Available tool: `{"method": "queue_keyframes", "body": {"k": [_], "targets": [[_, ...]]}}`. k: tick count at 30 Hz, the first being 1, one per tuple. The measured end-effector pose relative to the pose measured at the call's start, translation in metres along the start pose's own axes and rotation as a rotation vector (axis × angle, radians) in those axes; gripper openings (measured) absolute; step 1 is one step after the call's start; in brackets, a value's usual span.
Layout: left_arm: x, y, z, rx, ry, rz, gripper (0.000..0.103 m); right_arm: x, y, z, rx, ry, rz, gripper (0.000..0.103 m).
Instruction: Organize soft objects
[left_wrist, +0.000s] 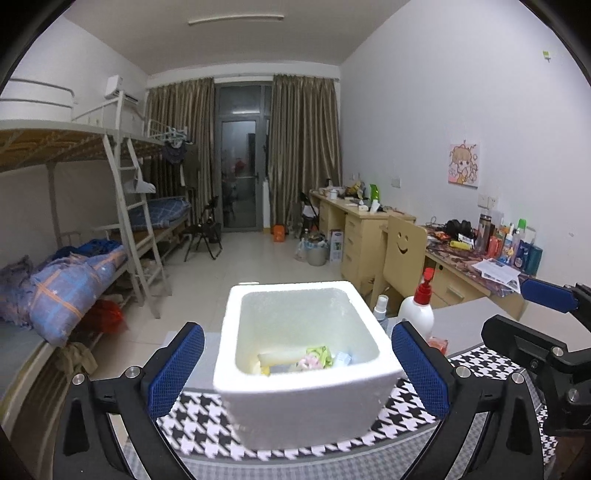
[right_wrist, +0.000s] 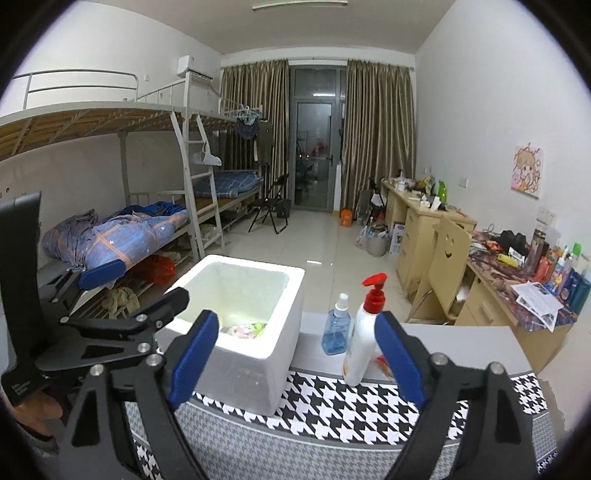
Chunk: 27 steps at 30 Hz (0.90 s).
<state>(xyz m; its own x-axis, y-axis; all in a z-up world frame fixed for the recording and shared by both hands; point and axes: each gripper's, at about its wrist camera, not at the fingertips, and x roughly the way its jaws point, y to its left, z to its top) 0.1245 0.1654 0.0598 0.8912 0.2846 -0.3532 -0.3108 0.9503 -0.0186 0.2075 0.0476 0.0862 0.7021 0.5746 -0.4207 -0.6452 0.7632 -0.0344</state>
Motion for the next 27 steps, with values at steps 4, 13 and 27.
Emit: {"method": "queue_keyframes", "body": {"k": [4, 13, 27], "targets": [[-0.035, -0.004, -0.006, -0.007, -0.042, 0.019, 0.102, -0.019, 0.000, -0.008, 0.006, -0.012, 0.014, 0.091], [-0.089, -0.019, -0.020, 0.003, -0.105, 0.014, 0.102, -0.065, 0.006, -0.033, 0.015, -0.037, 0.029, 0.096], [-0.125, -0.024, -0.053, 0.028, -0.160, 0.008, 0.102, -0.097, 0.012, -0.073, -0.002, -0.118, 0.021, 0.099]]}}
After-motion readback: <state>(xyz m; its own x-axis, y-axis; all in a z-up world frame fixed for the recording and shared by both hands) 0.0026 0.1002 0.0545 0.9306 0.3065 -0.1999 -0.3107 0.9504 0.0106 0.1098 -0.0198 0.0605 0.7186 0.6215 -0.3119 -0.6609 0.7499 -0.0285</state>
